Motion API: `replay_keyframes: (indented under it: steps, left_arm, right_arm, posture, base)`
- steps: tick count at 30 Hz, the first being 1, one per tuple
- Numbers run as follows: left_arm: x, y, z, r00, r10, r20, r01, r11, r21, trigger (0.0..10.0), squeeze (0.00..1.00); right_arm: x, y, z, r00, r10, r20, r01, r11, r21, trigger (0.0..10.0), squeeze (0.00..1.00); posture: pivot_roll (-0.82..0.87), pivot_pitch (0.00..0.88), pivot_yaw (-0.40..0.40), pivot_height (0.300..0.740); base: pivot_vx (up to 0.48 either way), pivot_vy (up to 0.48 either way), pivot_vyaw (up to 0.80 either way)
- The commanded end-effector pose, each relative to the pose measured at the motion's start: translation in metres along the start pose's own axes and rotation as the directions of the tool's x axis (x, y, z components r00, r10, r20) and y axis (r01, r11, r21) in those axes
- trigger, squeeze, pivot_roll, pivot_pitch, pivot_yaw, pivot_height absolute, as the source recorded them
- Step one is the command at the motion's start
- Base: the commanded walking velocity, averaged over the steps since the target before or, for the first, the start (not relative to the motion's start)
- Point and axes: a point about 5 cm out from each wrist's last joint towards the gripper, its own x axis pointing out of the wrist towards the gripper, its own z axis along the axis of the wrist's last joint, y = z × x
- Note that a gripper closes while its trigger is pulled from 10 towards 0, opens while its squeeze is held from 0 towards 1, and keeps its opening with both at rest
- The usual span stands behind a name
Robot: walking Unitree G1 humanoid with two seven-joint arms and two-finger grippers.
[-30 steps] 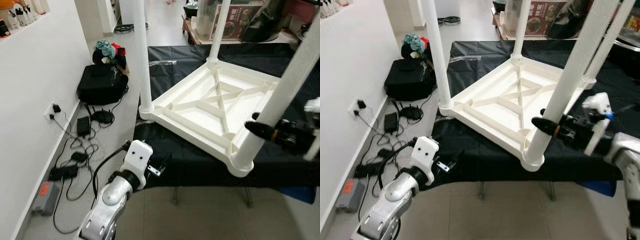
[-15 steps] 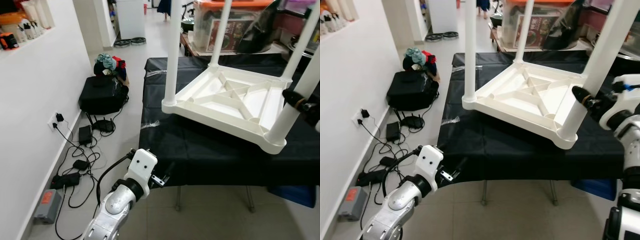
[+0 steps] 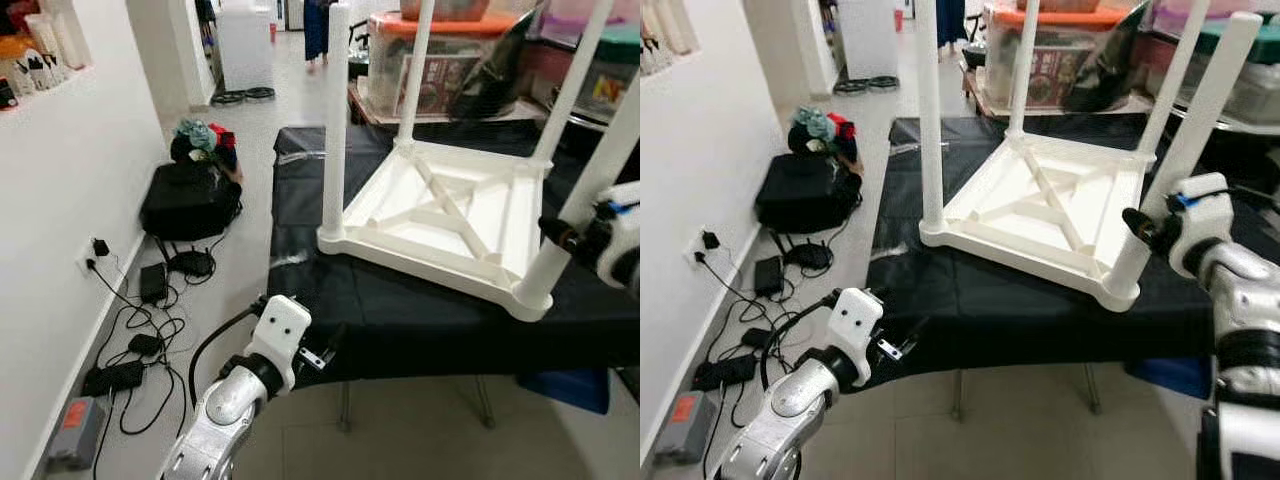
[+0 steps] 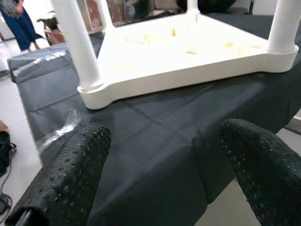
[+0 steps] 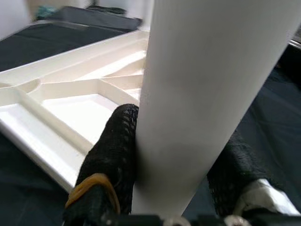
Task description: Building children table
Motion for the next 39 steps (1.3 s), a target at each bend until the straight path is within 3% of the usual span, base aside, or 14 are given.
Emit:
replay_keyframes:
  steps: [1,3,5,13,14,16,20,21,27,30,33,36,37,39]
  left_arm:
    - [-0.002,0.001,-0.001,1.000,0.002,-0.016,-0.002,1.000,0.009,10.0,0.00]
    - [-0.002,0.000,-0.003,1.000,0.000,-0.029,0.000,1.000,0.011,10.0,0.00]
    - [-0.005,0.001,-0.011,0.996,-0.007,-0.094,0.008,1.000,0.010,10.0,0.00]
    - [-0.011,0.008,-0.023,0.988,-0.041,-0.146,0.049,0.998,0.049,10.0,0.00]
    - [-0.011,0.007,-0.023,0.988,-0.048,-0.149,0.057,0.997,0.059,10.0,0.00]
    - [-0.011,0.007,-0.023,0.988,-0.048,-0.149,0.057,0.997,0.059,10.0,0.00]
    - [-0.011,0.006,-0.022,0.987,-0.063,-0.150,0.076,0.993,0.086,10.0,0.00]
    - [-0.011,0.007,-0.022,0.987,-0.057,-0.153,0.072,0.993,0.096,10.0,0.00]
    - [-0.011,0.008,-0.021,0.987,-0.054,-0.153,0.070,0.992,0.102,10.0,0.00]
    - [-0.011,0.009,-0.021,0.986,-0.054,-0.156,0.072,0.991,0.117,10.0,0.00]
    - [-0.011,0.009,-0.021,0.986,-0.055,-0.156,0.075,0.990,0.120,10.0,0.00]
    - [-0.011,0.009,-0.022,0.985,-0.062,-0.159,0.082,0.990,0.119,10.0,0.00]
    - [-0.011,0.009,-0.022,0.985,-0.062,-0.159,0.082,0.990,0.119,10.0,0.00]
    - [-0.011,0.009,-0.022,0.987,-0.055,-0.153,0.070,0.993,0.092,10.0,0.00]
  right_arm:
    - [-0.009,-0.016,-0.031,0.971,-0.186,-0.153,0.154,0.969,-0.195,10.0,0.00]
    - [-0.010,-0.022,-0.024,0.968,-0.217,-0.125,0.198,0.969,-0.148,10.0,0.00]
    - [-0.013,-0.030,-0.020,0.968,-0.224,-0.111,0.225,0.974,-0.004,10.0,0.00]
    - [-0.008,-0.003,-0.040,0.989,-0.039,-0.144,0.035,0.999,-0.031,10.0,0.00]
    - [-0.006,-0.001,-0.042,0.987,-0.055,-0.150,0.051,0.998,-0.026,10.0,1.00]
    - [-0.006,-0.001,-0.042,0.987,-0.055,-0.150,0.051,0.998,-0.026,10.0,1.00]
    - [0.000,-0.007,-0.018,0.964,-0.264,0.009,0.264,0.964,-0.011,10.0,1.00]
    - [-0.001,-0.009,-0.012,0.950,-0.310,0.045,0.310,0.951,-0.002,10.0,0.00]
    - [-0.003,-0.004,-0.001,0.926,-0.347,0.149,0.344,0.938,0.051,10.0,0.00]
    - [-0.005,0.030,0.004,0.924,-0.275,0.265,0.230,0.955,0.189,10.0,0.00]
    - [-0.006,0.037,0.003,0.928,-0.251,0.275,0.200,0.959,0.201,10.0,0.00]
    - [-0.010,0.063,-0.011,0.952,-0.167,0.258,0.111,0.969,0.220,10.0,0.00]
    - [-0.010,0.063,-0.011,0.952,-0.167,0.258,0.111,0.969,0.220,10.0,0.00]
    - [-0.024,0.103,-0.030,0.968,-0.039,0.249,-0.019,0.973,0.228,10.0,0.00]
  posture:
    - [0.08,0.038,-0.019,0.740]
    - [0.08,0.041,-0.023,0.740]
    - [0.08,0.043,-0.022,0.740]
    - [0.08,0.054,-0.020,0.740]
    - [0.08,0.058,-0.016,0.740]
    - [0.08,0.058,-0.016,0.740]
    - [0.08,0.063,-0.019,0.740]
    - [0.07,0.064,-0.015,0.740]
    - [0.07,0.066,-0.013,0.740]
    - [0.08,0.066,-0.015,0.740]
    - [0.08,0.066,-0.015,0.740]
    - [0.07,0.060,-0.010,0.740]
    - [0.07,0.060,-0.010,0.740]
    - [0.07,0.057,-0.007,0.740]
  base:
    - [0.000,0.000,0.00]
    - [0.000,0.000,0.00]
    - [0.000,0.000,0.00]
    - [0.000,0.000,0.00]
    - [0.000,0.000,0.00]
    - [0.000,0.000,0.00]
    - [0.000,0.000,0.00]
    - [0.000,0.000,0.00]
    - [0.000,-0.099,0.00]
    - [0.247,-0.409,0.00]
    - [0.244,-0.409,0.00]
    - [0.254,-0.406,0.00]
    - [0.259,-0.401,0.00]
    - [0.353,-0.311,0.00]
